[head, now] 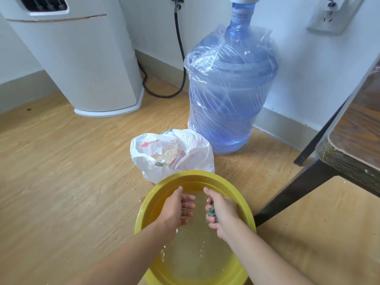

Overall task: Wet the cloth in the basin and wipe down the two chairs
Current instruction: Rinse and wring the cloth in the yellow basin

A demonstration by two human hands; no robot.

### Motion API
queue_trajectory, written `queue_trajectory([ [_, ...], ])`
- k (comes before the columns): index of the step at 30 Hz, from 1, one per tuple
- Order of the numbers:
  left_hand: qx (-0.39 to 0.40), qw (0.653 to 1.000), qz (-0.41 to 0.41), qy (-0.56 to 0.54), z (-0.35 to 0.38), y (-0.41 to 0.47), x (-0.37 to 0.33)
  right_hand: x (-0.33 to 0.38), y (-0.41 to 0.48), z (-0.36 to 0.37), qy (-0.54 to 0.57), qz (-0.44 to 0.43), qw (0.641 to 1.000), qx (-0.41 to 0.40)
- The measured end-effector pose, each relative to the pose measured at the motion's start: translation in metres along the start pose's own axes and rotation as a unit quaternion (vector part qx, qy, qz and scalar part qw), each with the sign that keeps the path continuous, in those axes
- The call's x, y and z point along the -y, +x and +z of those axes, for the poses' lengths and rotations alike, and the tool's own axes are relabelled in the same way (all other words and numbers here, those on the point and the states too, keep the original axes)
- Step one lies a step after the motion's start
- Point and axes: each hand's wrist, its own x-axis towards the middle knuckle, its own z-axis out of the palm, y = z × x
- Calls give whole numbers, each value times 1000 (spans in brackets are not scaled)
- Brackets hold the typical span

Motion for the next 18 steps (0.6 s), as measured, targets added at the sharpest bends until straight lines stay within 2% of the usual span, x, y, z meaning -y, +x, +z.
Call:
queue_trajectory([
  [6,13,999,-30,1,4,-6,-3,5,-7,4,-47,-13,999,11],
  [15,34,999,-16,32,6,-12,-5,2,-8,7,-102,-43,993,43],
  [18,58,995,-8,77,4,-18,-10,10,-23,6,-136,-70,987,47],
])
